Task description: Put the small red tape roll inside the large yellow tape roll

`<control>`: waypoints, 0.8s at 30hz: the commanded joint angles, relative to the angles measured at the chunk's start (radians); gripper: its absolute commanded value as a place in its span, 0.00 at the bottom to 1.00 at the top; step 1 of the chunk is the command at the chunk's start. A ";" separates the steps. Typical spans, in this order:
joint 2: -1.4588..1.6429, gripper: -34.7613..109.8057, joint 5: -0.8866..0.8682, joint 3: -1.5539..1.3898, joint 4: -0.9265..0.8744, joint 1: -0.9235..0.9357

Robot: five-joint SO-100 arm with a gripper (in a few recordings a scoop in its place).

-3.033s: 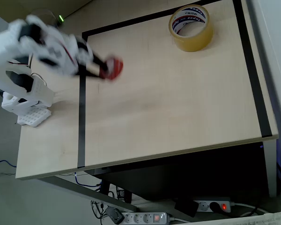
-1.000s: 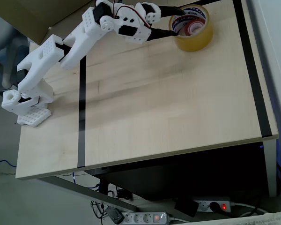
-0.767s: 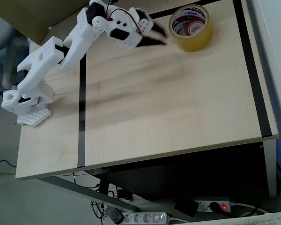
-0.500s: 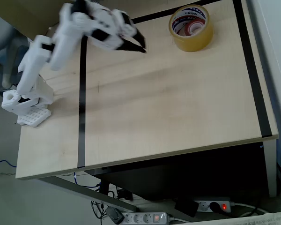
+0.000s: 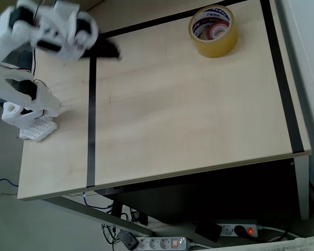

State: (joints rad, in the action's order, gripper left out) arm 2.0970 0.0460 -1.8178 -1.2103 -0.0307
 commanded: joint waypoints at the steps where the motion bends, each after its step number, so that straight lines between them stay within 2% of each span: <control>1: 1.003 0.24 -0.018 -0.525 0.055 0.014; 4: 1.232 0.24 -0.018 -0.699 0.005 0.003; 9: 1.238 0.24 -0.018 -0.790 -0.037 0.032; 17: 1.238 0.24 0.009 -1.111 0.084 0.018; 24: 1.238 0.24 0.014 -1.275 0.083 0.040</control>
State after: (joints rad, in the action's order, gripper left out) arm 3.3303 0.0414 -3.0496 -1.1229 -0.0046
